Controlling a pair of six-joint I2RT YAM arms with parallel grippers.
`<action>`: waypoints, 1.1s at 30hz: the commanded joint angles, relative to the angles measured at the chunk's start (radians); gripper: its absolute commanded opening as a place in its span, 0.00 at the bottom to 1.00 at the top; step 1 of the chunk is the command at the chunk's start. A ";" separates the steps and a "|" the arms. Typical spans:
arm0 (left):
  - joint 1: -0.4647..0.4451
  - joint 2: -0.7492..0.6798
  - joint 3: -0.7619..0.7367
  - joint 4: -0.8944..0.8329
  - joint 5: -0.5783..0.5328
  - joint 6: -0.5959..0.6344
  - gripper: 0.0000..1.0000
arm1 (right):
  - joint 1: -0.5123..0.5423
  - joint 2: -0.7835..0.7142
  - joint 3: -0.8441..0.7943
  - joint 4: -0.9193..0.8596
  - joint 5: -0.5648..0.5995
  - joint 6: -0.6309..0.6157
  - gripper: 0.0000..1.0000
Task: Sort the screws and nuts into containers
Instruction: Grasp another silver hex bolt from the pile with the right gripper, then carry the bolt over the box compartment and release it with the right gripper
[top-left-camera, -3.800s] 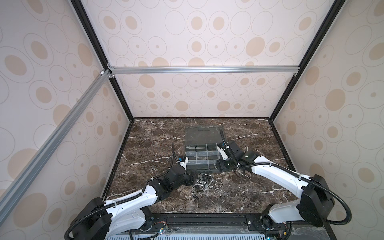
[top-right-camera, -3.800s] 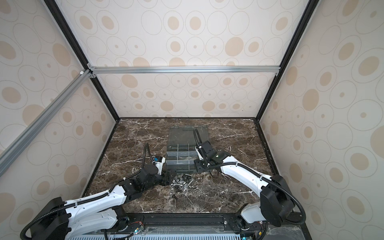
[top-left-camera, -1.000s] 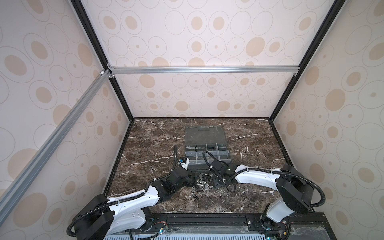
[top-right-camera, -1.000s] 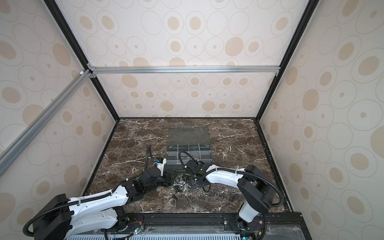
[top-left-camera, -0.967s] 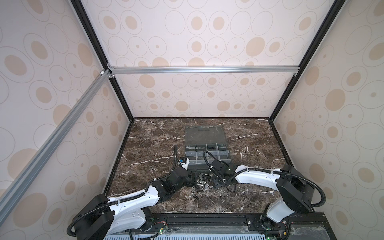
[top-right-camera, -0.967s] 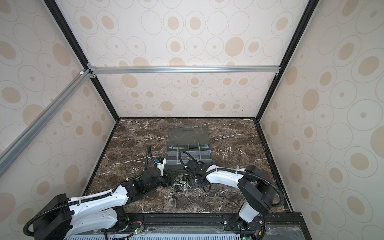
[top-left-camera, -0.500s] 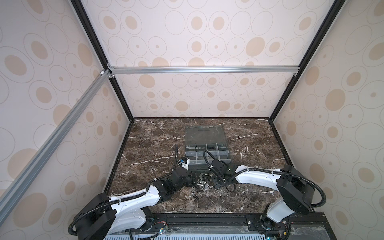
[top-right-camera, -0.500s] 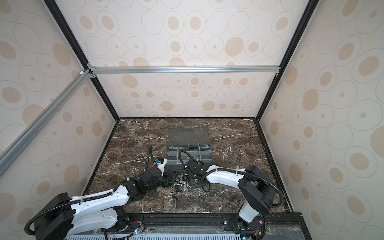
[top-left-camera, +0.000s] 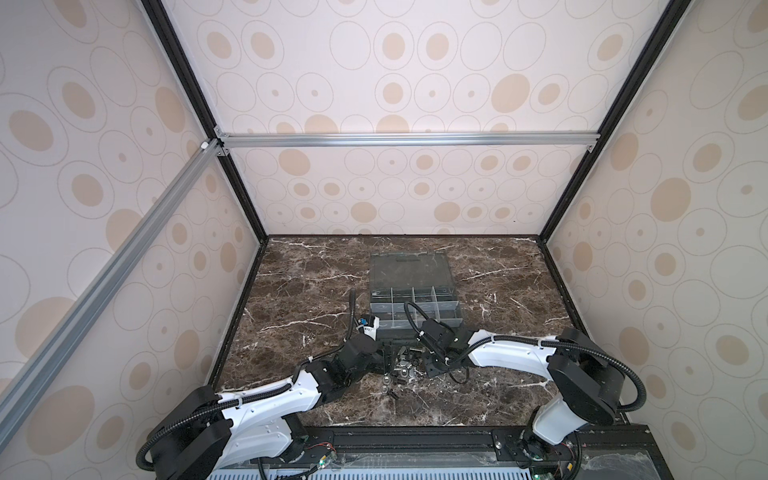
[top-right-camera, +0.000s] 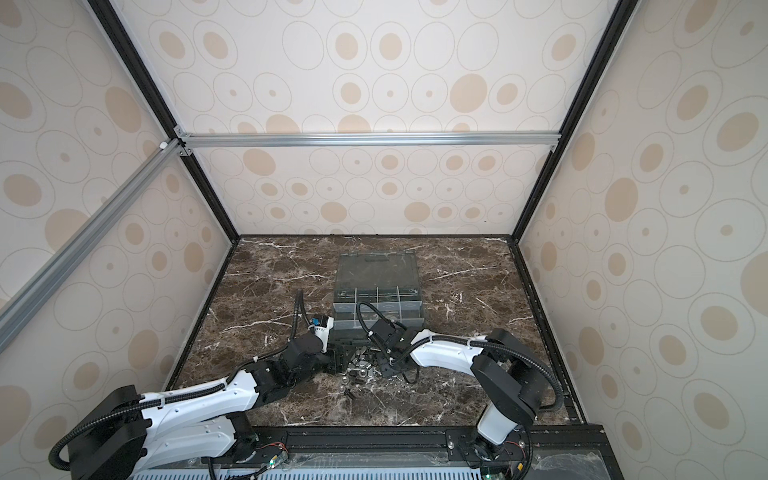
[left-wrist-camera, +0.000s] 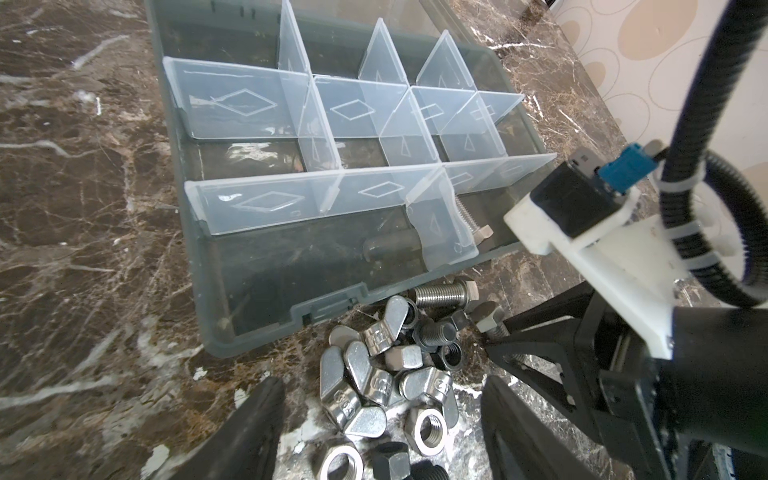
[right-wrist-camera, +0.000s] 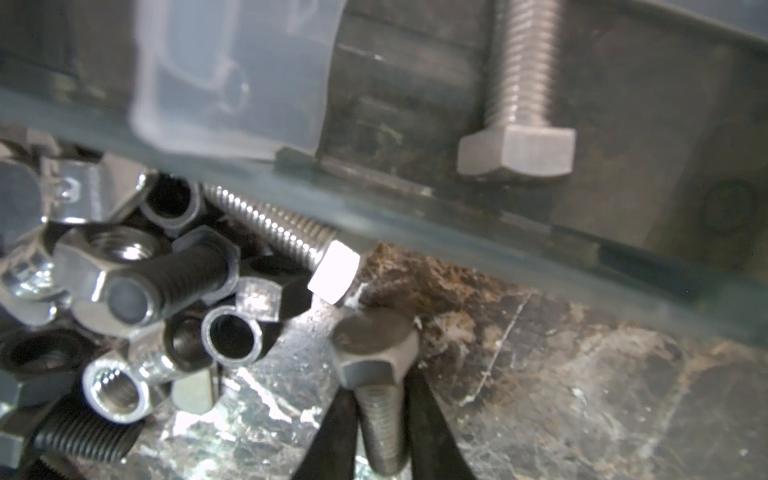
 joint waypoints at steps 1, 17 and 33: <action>-0.011 0.004 0.016 0.012 -0.007 -0.023 0.75 | 0.009 0.018 -0.017 -0.007 -0.014 0.002 0.18; -0.010 -0.011 0.015 0.016 -0.016 -0.030 0.75 | 0.009 -0.072 -0.033 -0.039 -0.001 -0.002 0.13; -0.010 -0.038 0.024 0.028 -0.038 -0.023 0.75 | -0.144 -0.178 0.137 -0.127 0.032 -0.201 0.13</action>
